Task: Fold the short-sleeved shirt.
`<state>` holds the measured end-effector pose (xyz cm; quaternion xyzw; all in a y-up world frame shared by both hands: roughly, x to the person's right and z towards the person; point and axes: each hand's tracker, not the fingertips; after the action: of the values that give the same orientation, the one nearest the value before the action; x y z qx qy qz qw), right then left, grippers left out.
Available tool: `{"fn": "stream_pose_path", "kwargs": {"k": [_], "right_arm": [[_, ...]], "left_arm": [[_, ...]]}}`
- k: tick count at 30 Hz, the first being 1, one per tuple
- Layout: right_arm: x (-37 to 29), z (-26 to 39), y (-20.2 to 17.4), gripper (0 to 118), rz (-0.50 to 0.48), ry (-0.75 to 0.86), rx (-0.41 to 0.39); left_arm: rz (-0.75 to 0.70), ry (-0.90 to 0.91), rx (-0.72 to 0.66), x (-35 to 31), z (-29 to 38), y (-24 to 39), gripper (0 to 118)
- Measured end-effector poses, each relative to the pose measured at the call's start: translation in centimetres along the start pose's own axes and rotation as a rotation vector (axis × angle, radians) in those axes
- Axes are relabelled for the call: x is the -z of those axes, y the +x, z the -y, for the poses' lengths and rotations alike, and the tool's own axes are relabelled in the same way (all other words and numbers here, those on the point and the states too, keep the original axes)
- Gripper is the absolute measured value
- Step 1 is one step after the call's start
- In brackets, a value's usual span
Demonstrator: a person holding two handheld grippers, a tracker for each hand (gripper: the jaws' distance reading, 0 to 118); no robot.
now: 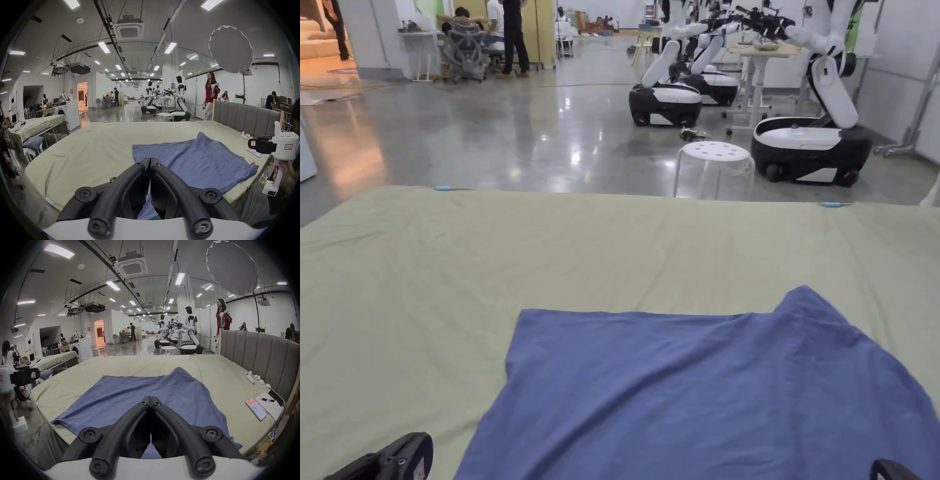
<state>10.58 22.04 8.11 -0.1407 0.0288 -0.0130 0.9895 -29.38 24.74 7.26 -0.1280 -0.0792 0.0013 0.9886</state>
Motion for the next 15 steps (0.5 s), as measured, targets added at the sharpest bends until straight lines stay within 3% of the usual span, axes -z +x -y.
{"fn": "stream_pose_path", "kwargs": {"k": [6, 7, 9, 15], "right_arm": [[-0.3, 0.9, 1.1, 0, -0.013, -0.042, 0.006], [-0.3, 1.0, 1.2, 0, -0.011, -0.051, 0.008], [-0.1, 1.3, 1.6, 0, -0.014, -0.071, 0.028], [0.7, 1.8, 2.2, 0, -0.005, -0.118, 0.084]], "left_arm": [[0.004, -0.175, -0.056, 0.1, 2.9, -2.8, 4], [0.017, -0.238, -0.067, 0.5, 3.6, -3.2, 11], [0.049, -0.336, -0.07, 1.0, 5.2, -3.9, 50], [0.041, -0.514, -0.048, 3.3, 9.5, -4.1, 50]]}}
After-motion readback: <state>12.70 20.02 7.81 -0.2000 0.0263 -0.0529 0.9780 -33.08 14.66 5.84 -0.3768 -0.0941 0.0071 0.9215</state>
